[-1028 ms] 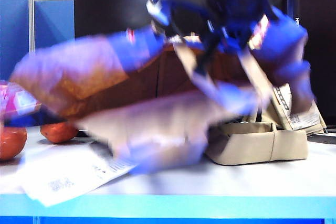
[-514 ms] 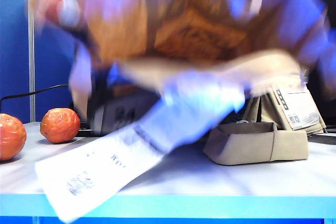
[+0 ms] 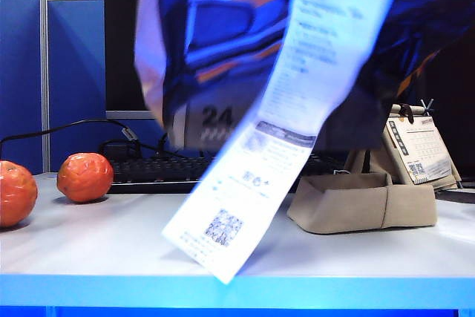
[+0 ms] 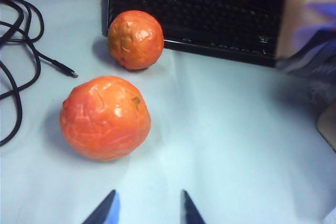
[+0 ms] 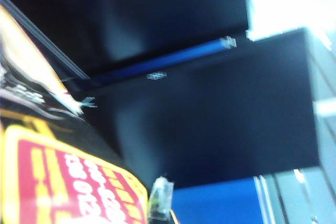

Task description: Open the paper bag and put two oranges into the paper bag.

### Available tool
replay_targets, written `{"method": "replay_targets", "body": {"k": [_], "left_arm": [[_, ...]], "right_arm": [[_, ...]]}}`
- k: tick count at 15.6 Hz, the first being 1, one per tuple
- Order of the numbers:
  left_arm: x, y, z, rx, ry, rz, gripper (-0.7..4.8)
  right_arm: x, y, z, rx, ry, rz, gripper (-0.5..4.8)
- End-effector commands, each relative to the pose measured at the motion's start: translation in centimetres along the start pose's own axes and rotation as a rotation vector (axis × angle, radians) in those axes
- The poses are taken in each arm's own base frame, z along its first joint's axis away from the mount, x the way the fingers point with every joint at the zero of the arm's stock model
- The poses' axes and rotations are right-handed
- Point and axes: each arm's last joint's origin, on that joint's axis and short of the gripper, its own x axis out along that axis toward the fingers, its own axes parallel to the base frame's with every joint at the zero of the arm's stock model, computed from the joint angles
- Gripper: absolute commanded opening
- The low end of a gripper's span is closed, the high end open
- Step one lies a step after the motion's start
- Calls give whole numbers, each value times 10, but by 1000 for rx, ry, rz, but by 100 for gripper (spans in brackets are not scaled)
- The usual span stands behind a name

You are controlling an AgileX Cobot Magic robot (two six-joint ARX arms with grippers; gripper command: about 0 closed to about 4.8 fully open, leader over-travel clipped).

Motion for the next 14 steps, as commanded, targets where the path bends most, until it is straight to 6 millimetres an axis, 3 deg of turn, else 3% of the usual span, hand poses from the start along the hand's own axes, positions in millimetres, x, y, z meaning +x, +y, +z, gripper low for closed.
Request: {"method": "replay_targets", "body": {"k": [1,2,4,5,6,8,10,14], "left_arm": [[-1,-1,3,12,-26,8,157],[-1,-1,3,12,-27,6,157],[0,-2,3,17,-28,-5,157],[0,-2,3,18,-27,-9,157],[0,-2,3,18,-27,-9,157],[0,-2,3,18,-27,-9,157],[0,-2,3,17,-26,-12,157],[0,-2,3,17,-26,-13,157]], "right_arm": [[-5,-22,-5,96,13,-1,-1],[-7,-24,-8,126,-2,37,-1],[-16,-27,-21,245,-51,346,-1],[-19,-25,-26,242,-34,506,-1],[-19,-22,-30,195,6,558,-1],[-20,-17,-28,153,42,618,-1],[-18,-24,-24,185,36,607,-1],[3,-30,-14,228,56,655,-1]]}}
